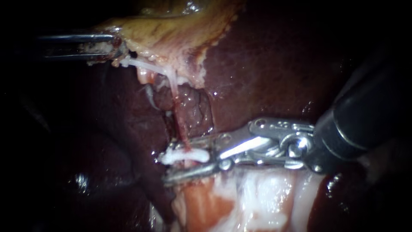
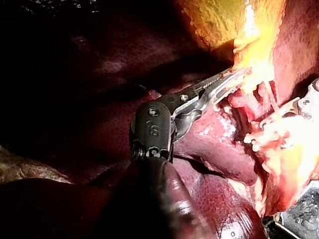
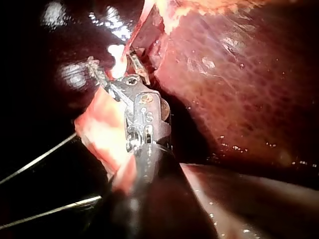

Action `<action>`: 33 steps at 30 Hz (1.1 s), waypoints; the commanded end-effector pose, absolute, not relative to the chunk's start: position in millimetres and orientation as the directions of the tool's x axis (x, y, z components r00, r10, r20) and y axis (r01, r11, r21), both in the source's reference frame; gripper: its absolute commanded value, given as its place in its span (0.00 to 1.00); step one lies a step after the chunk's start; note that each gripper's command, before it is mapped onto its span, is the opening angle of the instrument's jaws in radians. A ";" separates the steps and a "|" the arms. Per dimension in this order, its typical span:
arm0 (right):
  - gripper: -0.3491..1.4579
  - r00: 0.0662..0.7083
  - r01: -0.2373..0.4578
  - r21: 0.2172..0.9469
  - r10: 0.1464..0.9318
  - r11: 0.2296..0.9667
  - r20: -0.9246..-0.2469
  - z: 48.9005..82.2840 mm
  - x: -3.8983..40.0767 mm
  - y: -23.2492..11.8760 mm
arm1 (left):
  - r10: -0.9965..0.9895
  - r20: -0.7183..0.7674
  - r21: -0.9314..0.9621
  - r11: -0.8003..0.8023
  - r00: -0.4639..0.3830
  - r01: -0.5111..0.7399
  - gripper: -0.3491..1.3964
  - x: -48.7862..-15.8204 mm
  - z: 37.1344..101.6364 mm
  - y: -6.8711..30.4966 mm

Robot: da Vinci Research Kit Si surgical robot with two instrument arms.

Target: Going back first clip right tube

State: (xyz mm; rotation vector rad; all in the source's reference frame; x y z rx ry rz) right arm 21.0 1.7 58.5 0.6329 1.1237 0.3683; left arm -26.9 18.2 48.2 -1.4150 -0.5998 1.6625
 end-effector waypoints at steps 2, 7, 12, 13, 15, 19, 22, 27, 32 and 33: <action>0.47 0.383 0.035 0.598 0.542 0.801 -0.748 58.3 20.7 1.9 | 0.836 -0.548 -0.800 -0.524 0.001 -0.294 0.00 -26.9 48.2 18.2; 0.47 0.364 0.017 0.564 0.520 0.825 -0.773 57.2 19.3 2.0 | 0.836 -0.548 -0.800 -0.524 0.001 -0.293 0.00 -26.9 48.2 18.2; 0.47 0.360 0.030 0.530 0.485 0.848 -0.797 56.5 16.4 2.1 | 0.836 -0.549 -0.800 -0.524 0.001 -0.293 0.00 -26.8 48.2 18.2; 0.47 0.359 0.029 0.524 0.481 0.851 -0.800 56.3 15.7 2.2 | 0.836 -0.549 -0.800 -0.524 0.001 -0.293 0.00 -26.8 48.2 18.1; 0.47 0.357 0.031 0.518 0.475 0.855 -0.804 55.7 14.2 2.7 | 0.836 -0.549 -0.800 -0.524 0.001 -0.293 0.00 -26.7 48.2 18.1; 0.47 0.354 0.024 0.509 0.469 0.861 -0.809 54.5 11.5 3.7 | 0.836 -0.549 -0.800 -0.524 0.001 -0.293 0.00 -26.7 48.2 18.1; 0.47 0.352 0.016 0.501 0.464 0.866 -0.813 53.6 9.6 4.4 | 0.836 -0.549 -0.800 -0.524 0.001 -0.292 0.00 -26.7 48.2 18.1; 0.47 0.351 -0.001 0.487 0.456 0.874 -0.818 52.5 7.6 5.5 | 0.836 -0.549 -0.800 -0.524 0.001 -0.293 0.00 -26.8 48.2 18.1; 0.47 0.351 0.003 0.480 0.448 0.877 -0.822 52.2 6.6 5.6 | 0.835 -0.550 -0.799 -0.525 0.001 -0.294 0.00 -27.0 48.4 18.1; 0.47 0.351 0.003 0.480 0.448 0.877 -0.822 52.2 6.6 5.6 | 0.835 -0.550 -0.798 -0.526 0.001 -0.295 0.00 -27.1 48.5 18.0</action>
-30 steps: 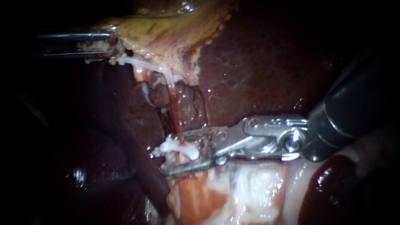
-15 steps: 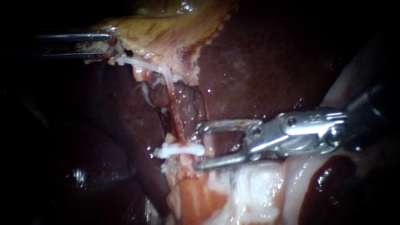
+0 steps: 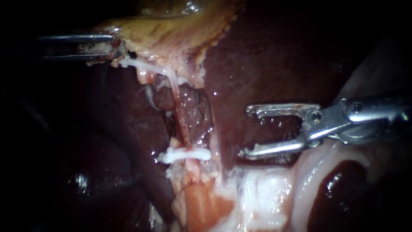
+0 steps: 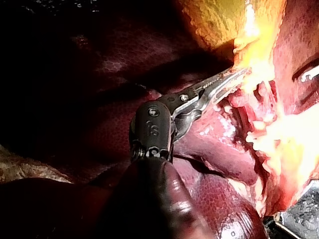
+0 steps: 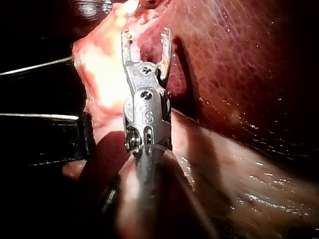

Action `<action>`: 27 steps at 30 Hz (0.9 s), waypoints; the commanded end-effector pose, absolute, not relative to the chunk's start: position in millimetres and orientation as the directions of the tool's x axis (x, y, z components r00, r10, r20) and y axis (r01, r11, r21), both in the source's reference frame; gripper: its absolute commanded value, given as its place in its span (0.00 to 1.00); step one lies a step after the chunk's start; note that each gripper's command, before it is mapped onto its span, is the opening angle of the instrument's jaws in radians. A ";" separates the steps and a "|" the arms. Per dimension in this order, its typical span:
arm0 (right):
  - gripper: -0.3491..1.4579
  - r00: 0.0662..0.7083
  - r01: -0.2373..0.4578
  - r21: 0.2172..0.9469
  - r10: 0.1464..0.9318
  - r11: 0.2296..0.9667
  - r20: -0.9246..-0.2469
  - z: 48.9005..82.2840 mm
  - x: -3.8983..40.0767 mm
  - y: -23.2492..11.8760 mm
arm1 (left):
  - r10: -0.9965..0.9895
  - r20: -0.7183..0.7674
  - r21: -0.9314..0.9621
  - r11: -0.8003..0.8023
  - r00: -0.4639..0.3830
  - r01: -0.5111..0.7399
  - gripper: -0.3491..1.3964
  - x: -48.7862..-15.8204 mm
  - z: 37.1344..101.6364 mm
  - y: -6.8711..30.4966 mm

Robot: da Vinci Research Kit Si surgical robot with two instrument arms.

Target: Going back first clip right tube

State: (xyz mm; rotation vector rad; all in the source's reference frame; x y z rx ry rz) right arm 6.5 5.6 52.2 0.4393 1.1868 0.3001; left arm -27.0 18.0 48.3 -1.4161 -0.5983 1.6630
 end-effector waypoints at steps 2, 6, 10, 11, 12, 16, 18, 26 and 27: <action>0.47 0.351 0.004 0.479 0.448 0.878 -0.823 52.3 6.5 5.6 | 0.833 -0.553 -0.795 -0.527 0.003 -0.301 0.00 -27.7 49.1 17.7; 0.47 0.351 0.004 0.479 0.448 0.878 -0.823 52.3 6.5 5.6 | 0.829 -0.559 -0.792 -0.533 0.004 -0.296 0.00 -29.0 50.5 17.4; 0.47 0.351 0.007 0.480 0.447 0.877 -0.823 52.3 6.5 5.5 | 0.827 -0.562 -0.790 -0.538 -0.005 -0.296 0.00 -30.8 52.1 17.5; 0.47 0.351 0.007 0.480 0.447 0.877 -0.823 52.3 6.5 5.5 | 0.827 -0.562 -0.788 -0.539 -0.008 -0.296 0.00 -31.1 52.6 17.4; 0.47 0.351 0.007 0.480 0.447 0.877 -0.823 52.3 6.4 5.5 | 0.826 -0.563 -0.788 -0.541 -0.012 -0.295 0.00 -31.4 52.9 17.3; 0.47 0.351 0.007 0.480 0.447 0.877 -0.823 52.3 6.4 5.5 | 0.826 -0.564 -0.786 -0.543 -0.018 -0.296 0.00 -31.8 53.5 17.1; 0.47 0.351 0.007 0.480 0.447 0.877 -0.823 52.3 6.4 5.5 | 0.826 -0.564 -0.786 -0.543 -0.019 -0.294 0.00 -31.9 53.5 17.1; 0.47 0.351 0.007 0.480 0.447 0.877 -0.823 52.3 6.4 5.5 | 0.826 -0.564 -0.787 -0.544 -0.020 -0.291 0.00 -31.9 53.5 17.0; 0.47 0.351 0.007 0.480 0.447 0.877 -0.823 52.3 6.4 5.5 | 0.826 -0.564 -0.787 -0.544 -0.020 -0.291 0.00 -31.9 53.5 17.0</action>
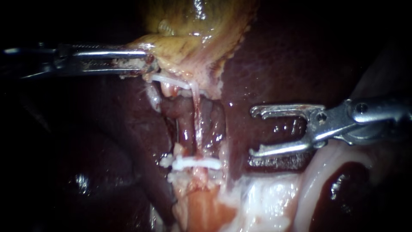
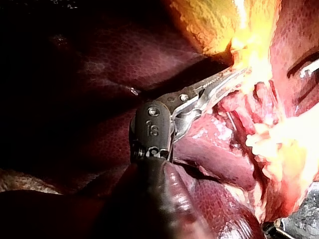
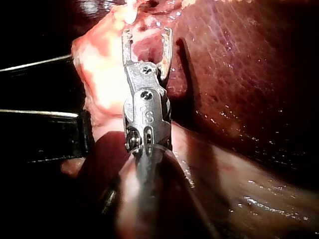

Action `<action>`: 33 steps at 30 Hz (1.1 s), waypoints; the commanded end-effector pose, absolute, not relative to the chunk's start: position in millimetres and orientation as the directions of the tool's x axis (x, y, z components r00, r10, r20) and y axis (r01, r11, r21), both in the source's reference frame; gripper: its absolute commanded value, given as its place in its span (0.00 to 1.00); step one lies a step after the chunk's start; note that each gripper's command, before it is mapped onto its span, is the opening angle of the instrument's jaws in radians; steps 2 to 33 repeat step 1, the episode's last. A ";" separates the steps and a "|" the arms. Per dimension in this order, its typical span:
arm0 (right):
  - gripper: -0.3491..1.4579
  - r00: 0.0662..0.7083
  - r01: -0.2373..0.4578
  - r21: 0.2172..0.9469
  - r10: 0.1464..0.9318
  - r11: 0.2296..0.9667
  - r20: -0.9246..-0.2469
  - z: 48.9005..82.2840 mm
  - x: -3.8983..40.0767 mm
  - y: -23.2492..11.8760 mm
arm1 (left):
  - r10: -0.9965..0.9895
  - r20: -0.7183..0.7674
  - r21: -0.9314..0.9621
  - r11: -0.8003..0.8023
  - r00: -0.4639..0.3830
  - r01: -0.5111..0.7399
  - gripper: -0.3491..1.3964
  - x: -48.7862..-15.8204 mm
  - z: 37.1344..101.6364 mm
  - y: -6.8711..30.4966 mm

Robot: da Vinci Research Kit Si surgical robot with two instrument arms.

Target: Going back first clip right tube

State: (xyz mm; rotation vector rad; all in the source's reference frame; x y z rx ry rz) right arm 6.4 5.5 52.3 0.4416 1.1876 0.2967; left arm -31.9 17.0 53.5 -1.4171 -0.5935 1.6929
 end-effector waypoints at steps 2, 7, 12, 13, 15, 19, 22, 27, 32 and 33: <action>0.47 0.351 0.007 0.480 0.447 0.877 -0.823 52.3 6.5 5.5 | 0.825 -0.564 -0.787 -0.545 -0.020 -0.291 0.00 -31.8 53.5 17.0; 0.47 0.351 0.007 0.480 0.447 0.877 -0.823 52.3 6.5 5.5 | 0.825 -0.564 -0.787 -0.545 -0.020 -0.291 0.00 -31.8 53.5 17.0; 0.47 0.351 0.007 0.480 0.447 0.877 -0.823 52.3 6.5 5.5 | 0.825 -0.564 -0.787 -0.545 -0.020 -0.291 0.00 -31.8 53.5 17.0; 0.47 0.351 0.007 0.480 0.447 0.877 -0.823 52.3 6.5 5.5 | 0.825 -0.564 -0.787 -0.545 -0.020 -0.291 0.00 -31.8 53.5 17.0; 0.47 0.351 0.007 0.480 0.447 0.877 -0.823 52.3 6.5 5.5 | 0.825 -0.564 -0.787 -0.545 -0.020 -0.291 0.00 -31.8 53.5 17.0; 0.47 0.351 0.007 0.480 0.447 0.877 -0.823 52.3 6.5 5.5 | 0.825 -0.564 -0.787 -0.545 -0.020 -0.291 0.00 -31.8 53.5 17.0; 0.47 0.351 0.007 0.480 0.447 0.877 -0.823 52.3 6.5 5.5 | 0.825 -0.564 -0.787 -0.545 -0.020 -0.291 0.00 -31.8 53.5 17.0; 0.47 0.351 0.007 0.480 0.447 0.877 -0.823 52.3 6.5 5.5 | 0.825 -0.564 -0.787 -0.545 -0.020 -0.291 0.00 -31.8 53.5 17.0; 0.47 0.351 0.007 0.480 0.447 0.877 -0.823 52.3 6.5 5.5 | 0.825 -0.564 -0.787 -0.545 -0.020 -0.291 0.00 -31.8 53.5 17.0; 0.47 0.351 0.007 0.480 0.447 0.877 -0.823 52.3 6.5 5.5 | 0.825 -0.564 -0.787 -0.545 -0.020 -0.291 0.00 -31.8 53.5 17.0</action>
